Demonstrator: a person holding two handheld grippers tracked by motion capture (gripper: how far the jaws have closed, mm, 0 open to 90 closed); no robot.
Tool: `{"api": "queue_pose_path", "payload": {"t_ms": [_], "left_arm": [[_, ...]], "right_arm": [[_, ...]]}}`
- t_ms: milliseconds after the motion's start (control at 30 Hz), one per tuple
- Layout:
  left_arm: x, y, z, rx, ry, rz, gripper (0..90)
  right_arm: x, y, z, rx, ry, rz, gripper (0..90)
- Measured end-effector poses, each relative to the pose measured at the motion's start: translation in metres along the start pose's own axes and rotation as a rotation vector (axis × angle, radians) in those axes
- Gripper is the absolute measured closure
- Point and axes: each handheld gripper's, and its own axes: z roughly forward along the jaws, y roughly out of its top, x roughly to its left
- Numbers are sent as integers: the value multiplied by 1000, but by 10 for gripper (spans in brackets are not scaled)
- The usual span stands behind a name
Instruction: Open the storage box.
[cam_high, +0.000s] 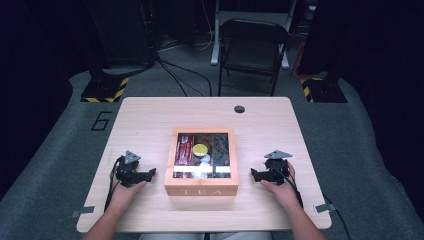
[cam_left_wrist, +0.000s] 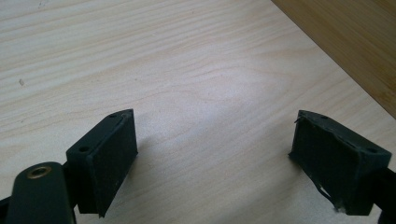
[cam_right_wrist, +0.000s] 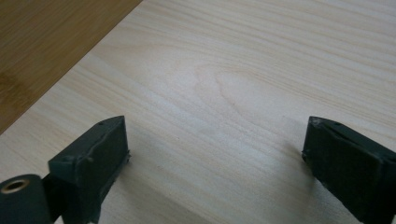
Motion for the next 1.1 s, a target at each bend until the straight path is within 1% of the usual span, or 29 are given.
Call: {"api": "queue_pose_path", "payload": {"t_ms": [167,333,467,600,733,867,900,967,1000,1067,1100], "left_arm": [[0,0,0,0,1,-1,140],[0,0,0,2,1,1,140],[-1,0,0,3,0,0,140],[-2,0,1,-6,11,-7,140],[-1,0,0,1,5,-8,142],[-2,1,-1,11,9,-10,146],[-2,1,0,0,12,-14,146],[-2,2,-1,14,12,-14,157],[-2,1,-1,7,13,-22,165],[0,2,-3,10,3,-35,203],[0,2,-4,7,2,-46,228]], "right_arm": [[1,0,0,4,-8,12,47],[0,-1,0,4,-7,-1,48],[0,-1,-1,3,-6,0,48],[1,-1,-1,4,-5,2,48],[1,-1,-1,4,-4,3,49],[0,-1,-2,1,-3,-2,61],[0,-2,-2,1,-3,-4,65],[-1,-2,-3,-1,-1,0,95],[0,-1,-4,5,-1,14,132],[-2,0,-6,9,-2,7,186],[-3,0,-8,17,4,-3,214]]}}
